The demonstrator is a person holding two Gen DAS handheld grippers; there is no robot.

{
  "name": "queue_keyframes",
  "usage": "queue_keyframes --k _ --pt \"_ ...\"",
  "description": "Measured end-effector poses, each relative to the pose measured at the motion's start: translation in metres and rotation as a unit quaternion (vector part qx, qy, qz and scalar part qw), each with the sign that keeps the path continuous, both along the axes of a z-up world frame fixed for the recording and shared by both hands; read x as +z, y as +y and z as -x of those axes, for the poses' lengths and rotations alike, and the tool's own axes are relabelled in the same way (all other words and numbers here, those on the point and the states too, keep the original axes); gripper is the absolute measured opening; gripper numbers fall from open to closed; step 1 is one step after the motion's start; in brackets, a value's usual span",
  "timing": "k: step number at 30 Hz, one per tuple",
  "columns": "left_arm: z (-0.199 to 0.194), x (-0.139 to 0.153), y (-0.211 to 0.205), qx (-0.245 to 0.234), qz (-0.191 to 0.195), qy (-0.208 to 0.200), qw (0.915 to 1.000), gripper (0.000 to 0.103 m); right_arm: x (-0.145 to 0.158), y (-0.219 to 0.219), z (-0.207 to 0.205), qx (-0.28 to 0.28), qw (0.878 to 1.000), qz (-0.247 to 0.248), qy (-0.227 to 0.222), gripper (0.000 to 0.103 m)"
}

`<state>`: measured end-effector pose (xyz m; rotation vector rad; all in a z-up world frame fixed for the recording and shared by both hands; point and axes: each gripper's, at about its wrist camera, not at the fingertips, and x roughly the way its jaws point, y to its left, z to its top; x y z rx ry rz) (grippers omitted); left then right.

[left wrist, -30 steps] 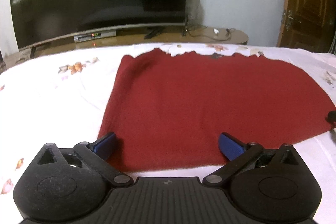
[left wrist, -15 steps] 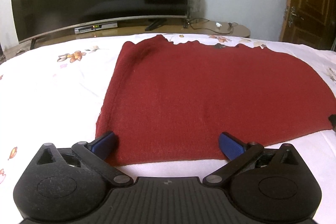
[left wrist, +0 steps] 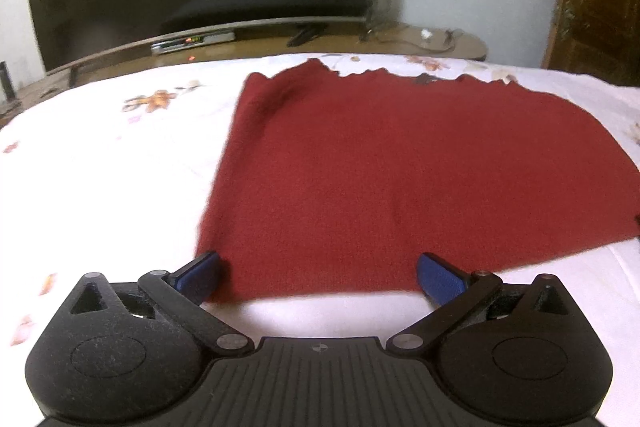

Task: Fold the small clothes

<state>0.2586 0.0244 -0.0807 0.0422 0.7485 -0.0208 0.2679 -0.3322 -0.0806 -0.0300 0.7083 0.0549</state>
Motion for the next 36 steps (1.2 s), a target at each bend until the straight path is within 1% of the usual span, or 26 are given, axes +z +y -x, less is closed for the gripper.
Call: queue_keyframes --k 1,2,3,4,5,6,8,11,13,14,16,18,22,27,32,33,34,35,36 --pt "0.009 0.006 0.000 0.002 0.005 -0.004 1.0000 0.103 0.010 -0.001 0.009 0.001 1.000 -0.004 -0.025 0.055" --pt "0.019 0.011 0.004 0.002 0.028 -0.006 0.9996 0.103 0.016 -0.002 0.016 0.005 0.999 -0.007 -0.043 0.056" --pt "0.028 0.014 0.010 0.007 0.071 -0.004 0.9974 0.103 0.020 -0.002 0.022 0.010 0.999 -0.010 -0.048 0.058" --pt "0.033 0.013 0.017 0.014 0.111 0.006 0.9937 0.103 0.021 -0.002 0.024 0.015 0.999 -0.009 -0.039 0.060" --pt "0.036 0.010 0.023 0.025 0.152 0.020 0.9878 0.103 0.019 -0.002 0.026 0.016 1.000 -0.005 -0.026 0.060" --pt "0.038 0.006 0.030 0.035 0.190 0.032 0.9807 0.103 0.017 -0.002 0.028 0.015 1.000 -0.005 -0.024 0.060" --pt "0.040 -0.006 0.046 0.065 0.267 0.044 0.9605 0.103 0.015 -0.003 0.033 0.015 1.000 -0.016 -0.019 0.060" --pt "0.038 -0.016 0.063 0.091 0.332 0.029 0.9383 0.102 0.011 -0.003 0.038 0.011 0.999 -0.033 -0.009 0.060" --pt "0.034 -0.021 0.074 0.107 0.370 0.020 0.9228 0.102 0.012 0.000 0.038 0.013 0.999 -0.036 -0.010 0.060" --pt "0.032 -0.024 0.076 0.112 0.383 0.016 0.9168 0.102 0.013 0.002 0.037 0.015 0.999 -0.036 -0.012 0.060" --pt "0.030 -0.029 0.079 0.119 0.400 0.007 0.9089 0.102 0.016 0.007 0.034 0.018 0.999 -0.035 -0.013 0.060" --pt "0.024 -0.031 0.081 0.124 0.409 0.000 0.9040 0.102 0.019 0.012 0.026 0.014 0.999 -0.027 -0.009 0.061" --pt "0.012 -0.033 0.084 0.129 0.419 -0.010 0.8989 0.102 0.029 0.026 0.010 0.015 1.000 -0.014 -0.003 0.061" --pt "-0.008 -0.033 0.084 0.129 0.416 -0.020 0.8999 0.102 0.036 0.041 -0.013 0.031 0.999 -0.007 0.000 0.062" --pt "-0.029 -0.032 0.082 0.129 0.410 -0.029 0.9023 0.102 0.034 0.050 -0.034 0.045 0.999 -0.009 0.000 0.063" --pt "-0.031 -0.032 0.082 0.131 0.409 -0.032 0.9024 0.099 0.033 0.050 -0.037 0.045 0.999 -0.009 0.001 0.063" --pt "-0.033 -0.032 0.082 0.136 0.405 -0.032 0.9036 0.087 0.031 0.050 -0.042 0.046 0.999 -0.011 0.003 0.063" --pt "-0.034 -0.034 0.083 0.142 0.404 -0.032 0.9033 0.080 0.029 0.051 -0.046 0.046 0.999 -0.011 0.005 0.063" --pt "-0.034 -0.036 0.087 0.149 0.407 -0.030 0.9006 0.063 0.027 0.052 -0.051 0.047 0.999 -0.012 0.006 0.063"
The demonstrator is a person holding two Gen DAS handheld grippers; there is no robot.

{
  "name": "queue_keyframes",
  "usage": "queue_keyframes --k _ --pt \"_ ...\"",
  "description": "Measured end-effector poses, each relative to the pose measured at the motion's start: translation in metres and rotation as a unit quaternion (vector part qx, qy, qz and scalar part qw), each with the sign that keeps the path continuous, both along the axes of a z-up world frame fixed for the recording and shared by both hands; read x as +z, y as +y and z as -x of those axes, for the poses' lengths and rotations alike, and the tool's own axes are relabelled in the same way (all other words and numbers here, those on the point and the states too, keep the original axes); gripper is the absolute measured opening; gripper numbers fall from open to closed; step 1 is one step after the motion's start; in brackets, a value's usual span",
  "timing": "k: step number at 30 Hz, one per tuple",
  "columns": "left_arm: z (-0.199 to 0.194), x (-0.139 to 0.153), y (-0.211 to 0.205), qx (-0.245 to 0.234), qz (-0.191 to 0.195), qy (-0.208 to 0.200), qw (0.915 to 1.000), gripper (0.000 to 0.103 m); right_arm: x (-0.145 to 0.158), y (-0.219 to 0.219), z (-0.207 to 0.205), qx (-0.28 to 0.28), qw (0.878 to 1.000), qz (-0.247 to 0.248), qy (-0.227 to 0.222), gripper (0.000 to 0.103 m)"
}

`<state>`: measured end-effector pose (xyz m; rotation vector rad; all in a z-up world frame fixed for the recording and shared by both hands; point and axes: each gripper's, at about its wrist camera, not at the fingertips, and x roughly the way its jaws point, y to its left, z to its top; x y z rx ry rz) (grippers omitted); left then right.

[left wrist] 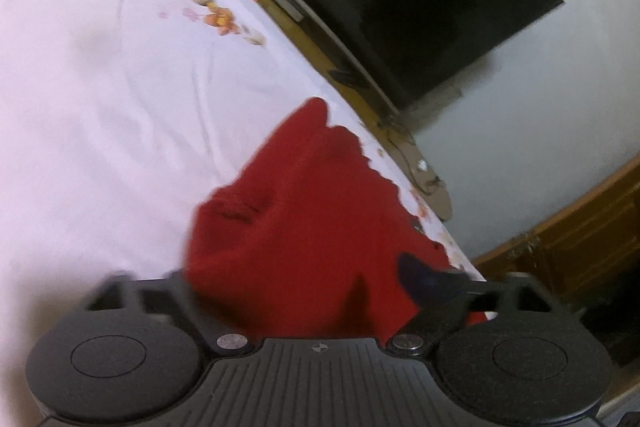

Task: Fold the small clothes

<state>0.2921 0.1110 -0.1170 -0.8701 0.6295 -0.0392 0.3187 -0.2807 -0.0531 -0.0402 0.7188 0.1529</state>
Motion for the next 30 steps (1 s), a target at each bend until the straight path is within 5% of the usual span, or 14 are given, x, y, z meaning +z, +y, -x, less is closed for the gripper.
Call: queue_keyframes --k 3,7,11,16,20,26,30 --pt "-0.002 -0.014 0.013 0.016 0.023 0.015 0.9995 0.026 -0.004 0.006 -0.014 0.010 1.000 -0.006 0.002 0.061" --pt "0.001 -0.020 0.018 0.013 0.038 0.006 0.9992 0.017 -0.006 0.021 -0.029 0.039 0.999 -0.013 -0.002 0.043" --pt "0.004 -0.018 0.019 0.018 0.047 -0.006 0.9987 0.015 -0.012 0.036 -0.043 0.054 0.998 -0.013 0.001 0.021" --pt "0.003 -0.023 0.021 0.012 0.043 -0.004 0.9990 0.015 -0.034 0.051 -0.057 0.078 0.997 0.008 0.026 0.015" --pt "0.002 -0.015 0.020 0.004 0.033 -0.009 0.9994 0.015 -0.044 0.054 -0.053 0.088 0.995 0.035 0.000 0.014" --pt "-0.001 0.042 0.001 -0.044 0.007 -0.085 0.9954 0.015 -0.046 0.046 -0.052 0.078 0.997 0.007 0.001 0.014" --pt "-0.012 0.087 -0.035 -0.098 -0.015 -0.139 0.9852 0.015 -0.045 0.041 -0.054 0.073 0.997 -0.013 0.007 0.014"
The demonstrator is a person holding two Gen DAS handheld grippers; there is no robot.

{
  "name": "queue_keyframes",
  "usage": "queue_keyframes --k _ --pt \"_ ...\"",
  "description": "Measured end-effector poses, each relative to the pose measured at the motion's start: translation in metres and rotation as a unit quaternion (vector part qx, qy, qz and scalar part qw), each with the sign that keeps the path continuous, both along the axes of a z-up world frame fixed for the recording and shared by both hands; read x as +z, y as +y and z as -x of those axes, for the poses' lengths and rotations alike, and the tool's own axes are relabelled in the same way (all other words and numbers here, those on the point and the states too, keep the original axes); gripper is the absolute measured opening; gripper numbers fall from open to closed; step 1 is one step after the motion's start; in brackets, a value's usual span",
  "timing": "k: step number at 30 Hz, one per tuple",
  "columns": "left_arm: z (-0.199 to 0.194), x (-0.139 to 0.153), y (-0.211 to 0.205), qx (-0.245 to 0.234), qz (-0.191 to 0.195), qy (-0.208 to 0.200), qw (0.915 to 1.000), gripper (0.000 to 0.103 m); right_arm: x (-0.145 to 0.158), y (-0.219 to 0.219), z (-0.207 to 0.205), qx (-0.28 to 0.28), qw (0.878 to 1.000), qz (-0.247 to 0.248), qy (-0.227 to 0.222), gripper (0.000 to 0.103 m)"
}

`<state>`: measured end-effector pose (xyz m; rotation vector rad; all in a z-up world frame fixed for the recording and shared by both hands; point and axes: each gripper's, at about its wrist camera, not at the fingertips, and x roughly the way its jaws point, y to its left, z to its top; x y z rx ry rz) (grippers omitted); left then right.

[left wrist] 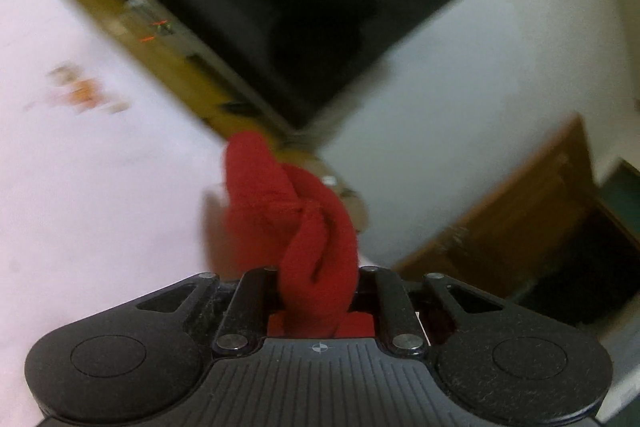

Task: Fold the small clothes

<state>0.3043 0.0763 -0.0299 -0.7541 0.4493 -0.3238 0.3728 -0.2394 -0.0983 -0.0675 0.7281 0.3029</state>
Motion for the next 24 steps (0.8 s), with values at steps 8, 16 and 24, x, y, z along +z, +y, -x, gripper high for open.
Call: queue_keyframes --k 8,16,24 --pt "-0.021 0.024 -0.089 -0.124 -0.019 -0.033 0.9916 0.011 0.004 -0.041 -0.008 -0.021 0.992 -0.115 0.039 0.014" --pt "-0.035 -0.053 -0.185 -0.224 -0.148 0.053 0.9619 0.015 0.000 -0.182 0.026 -0.149 0.928 -0.336 0.063 0.051" --pt "0.012 0.007 -0.112 -0.173 -0.150 -0.024 0.9732 0.078 0.007 -0.199 0.032 -0.117 0.892 -0.429 0.083 0.080"
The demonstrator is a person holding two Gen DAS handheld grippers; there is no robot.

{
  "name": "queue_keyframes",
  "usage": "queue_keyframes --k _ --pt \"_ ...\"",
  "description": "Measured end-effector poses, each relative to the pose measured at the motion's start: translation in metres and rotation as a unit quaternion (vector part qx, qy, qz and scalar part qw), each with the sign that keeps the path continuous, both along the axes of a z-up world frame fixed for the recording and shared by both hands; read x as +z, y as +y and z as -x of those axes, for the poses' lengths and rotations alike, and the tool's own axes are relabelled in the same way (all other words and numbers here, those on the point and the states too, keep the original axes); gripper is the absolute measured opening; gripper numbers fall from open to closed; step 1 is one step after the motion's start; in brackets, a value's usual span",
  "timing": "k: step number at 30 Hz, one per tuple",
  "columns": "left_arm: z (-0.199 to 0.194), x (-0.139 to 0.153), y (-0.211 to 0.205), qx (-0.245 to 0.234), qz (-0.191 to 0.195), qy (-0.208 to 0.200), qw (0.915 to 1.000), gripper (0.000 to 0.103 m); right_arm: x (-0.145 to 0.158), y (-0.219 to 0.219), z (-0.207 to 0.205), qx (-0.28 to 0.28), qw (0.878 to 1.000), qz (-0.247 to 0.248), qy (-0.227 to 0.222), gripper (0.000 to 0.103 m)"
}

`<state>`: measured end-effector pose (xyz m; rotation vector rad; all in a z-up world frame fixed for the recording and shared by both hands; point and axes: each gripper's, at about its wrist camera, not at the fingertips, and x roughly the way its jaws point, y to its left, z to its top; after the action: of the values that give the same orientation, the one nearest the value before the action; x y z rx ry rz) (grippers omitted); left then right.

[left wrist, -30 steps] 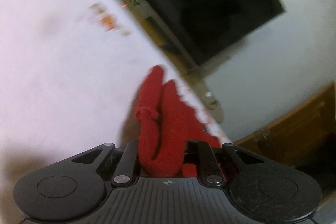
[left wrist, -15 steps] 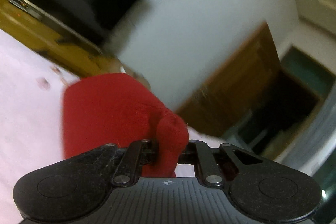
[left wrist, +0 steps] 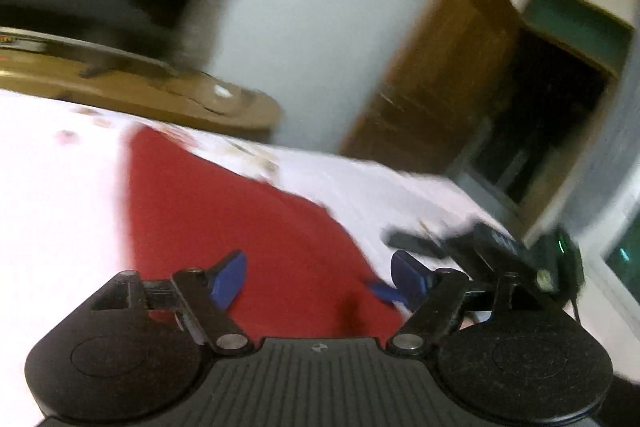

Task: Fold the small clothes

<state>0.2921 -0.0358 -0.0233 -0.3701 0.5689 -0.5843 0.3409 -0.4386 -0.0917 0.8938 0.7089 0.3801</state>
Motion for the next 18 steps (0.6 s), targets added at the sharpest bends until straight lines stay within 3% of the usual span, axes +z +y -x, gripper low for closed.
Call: queue_keyframes --k 4,6,10,12,14,15,18 --pt "-0.019 -0.019 0.041 0.090 -0.013 0.055 0.9943 0.078 -0.013 0.025 -0.019 0.032 0.999 -0.016 0.029 0.080" --pt "-0.031 -0.031 0.052 0.108 -0.012 0.085 0.9904 0.078 -0.016 0.036 -0.027 0.042 0.998 -0.014 0.037 0.080" --pt "-0.032 -0.043 0.053 0.115 -0.014 0.106 0.9876 0.078 -0.017 0.048 -0.050 0.066 0.997 -0.027 0.042 0.077" --pt "-0.034 -0.042 0.053 0.123 -0.013 0.112 0.9861 0.078 -0.018 0.051 -0.062 0.074 0.996 -0.011 0.052 0.063" --pt "-0.042 -0.044 0.046 0.131 -0.013 0.114 0.9847 0.078 -0.015 0.060 -0.071 0.086 0.994 0.029 0.060 0.030" --pt "-0.047 -0.045 0.044 0.134 -0.013 0.113 0.9845 0.078 -0.013 0.066 -0.074 0.096 0.992 0.054 0.059 0.022" --pt "-0.053 -0.042 0.034 0.129 -0.013 0.101 0.9864 0.078 0.016 0.085 -0.060 0.112 0.984 0.140 -0.019 0.015"
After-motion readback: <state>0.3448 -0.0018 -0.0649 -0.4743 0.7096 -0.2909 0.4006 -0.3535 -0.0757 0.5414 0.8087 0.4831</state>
